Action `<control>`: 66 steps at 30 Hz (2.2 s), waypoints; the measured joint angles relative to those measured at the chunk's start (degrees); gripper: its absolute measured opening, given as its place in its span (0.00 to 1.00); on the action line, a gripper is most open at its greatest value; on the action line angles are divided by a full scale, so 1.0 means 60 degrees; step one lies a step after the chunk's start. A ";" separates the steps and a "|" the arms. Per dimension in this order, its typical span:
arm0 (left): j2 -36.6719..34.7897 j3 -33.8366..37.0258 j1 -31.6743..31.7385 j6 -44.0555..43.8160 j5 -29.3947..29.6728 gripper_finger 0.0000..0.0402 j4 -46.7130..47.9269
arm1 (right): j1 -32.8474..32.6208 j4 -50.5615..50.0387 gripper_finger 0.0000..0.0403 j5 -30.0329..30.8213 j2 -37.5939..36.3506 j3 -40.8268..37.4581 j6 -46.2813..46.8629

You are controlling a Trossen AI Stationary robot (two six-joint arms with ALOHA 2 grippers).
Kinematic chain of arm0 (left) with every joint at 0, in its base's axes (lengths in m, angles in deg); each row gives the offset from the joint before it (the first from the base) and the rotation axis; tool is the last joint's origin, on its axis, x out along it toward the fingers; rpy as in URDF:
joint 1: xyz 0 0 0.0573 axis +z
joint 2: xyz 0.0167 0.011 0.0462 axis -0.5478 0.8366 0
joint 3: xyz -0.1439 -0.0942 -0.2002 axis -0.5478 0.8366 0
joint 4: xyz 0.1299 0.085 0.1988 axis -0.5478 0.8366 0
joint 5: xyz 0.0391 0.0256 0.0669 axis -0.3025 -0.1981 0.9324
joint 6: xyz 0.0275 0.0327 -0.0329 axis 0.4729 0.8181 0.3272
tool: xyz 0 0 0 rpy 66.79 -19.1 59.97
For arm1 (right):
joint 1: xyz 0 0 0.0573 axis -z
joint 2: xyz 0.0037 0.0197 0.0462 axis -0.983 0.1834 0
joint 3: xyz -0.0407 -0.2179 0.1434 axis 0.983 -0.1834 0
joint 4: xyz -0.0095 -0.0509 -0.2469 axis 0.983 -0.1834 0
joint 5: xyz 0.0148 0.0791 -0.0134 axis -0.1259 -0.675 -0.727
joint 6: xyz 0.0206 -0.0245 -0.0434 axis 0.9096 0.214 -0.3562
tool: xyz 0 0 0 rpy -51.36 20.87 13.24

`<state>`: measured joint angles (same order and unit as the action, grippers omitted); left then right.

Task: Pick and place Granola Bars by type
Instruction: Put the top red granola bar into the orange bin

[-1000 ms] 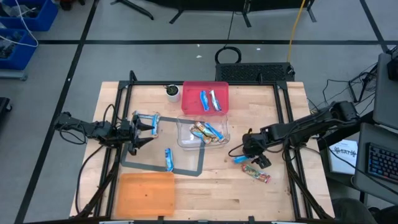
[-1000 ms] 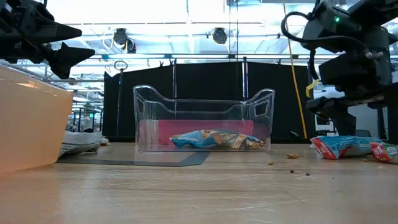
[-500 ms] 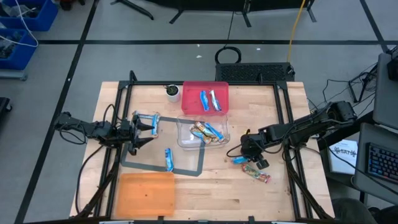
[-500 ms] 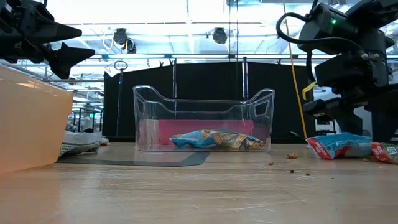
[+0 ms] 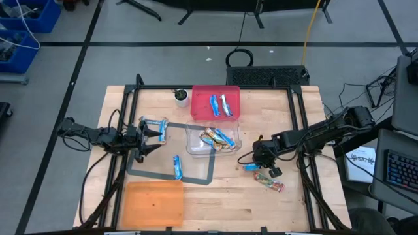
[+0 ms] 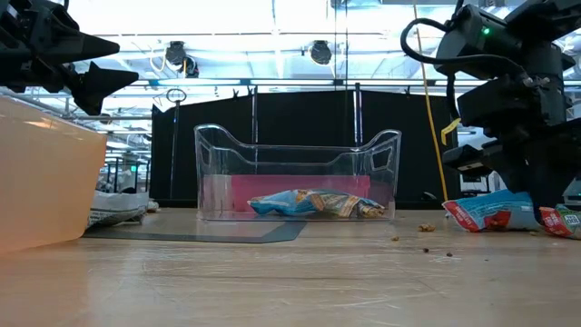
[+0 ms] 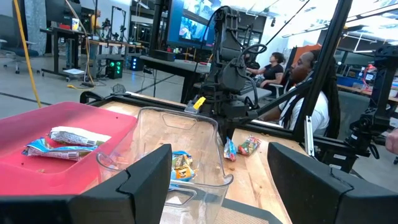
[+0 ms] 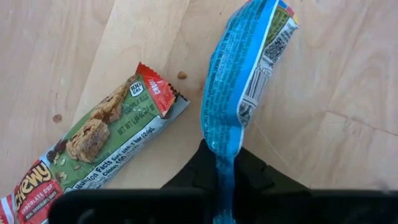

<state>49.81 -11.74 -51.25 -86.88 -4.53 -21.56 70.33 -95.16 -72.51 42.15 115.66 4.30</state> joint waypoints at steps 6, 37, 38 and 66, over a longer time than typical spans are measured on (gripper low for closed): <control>0.0000 0.0002 0.0001 0.0001 0.0000 0.67 0.0001 | -0.0004 -0.0370 0.02 0.0046 -0.0219 0.0046 0.0298; 0.0002 0.0001 0.0001 -0.0001 0.0000 0.67 0.0001 | -0.0237 -0.1493 0.01 0.1899 -0.1027 0.6650 0.1428; -0.0002 0.0002 0.0002 0.0002 0.0000 0.67 0.0002 | -0.0237 -0.1202 0.01 0.2032 -0.1028 0.6684 0.1431; 0.0002 0.0002 0.0002 0.0002 0.0000 0.67 -0.0002 | 0.0101 0.5690 0.01 0.3372 0.0595 0.6750 0.1712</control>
<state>49.83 -11.73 -51.24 -86.87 -4.53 -21.57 70.93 -61.02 -52.28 45.72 156.16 14.57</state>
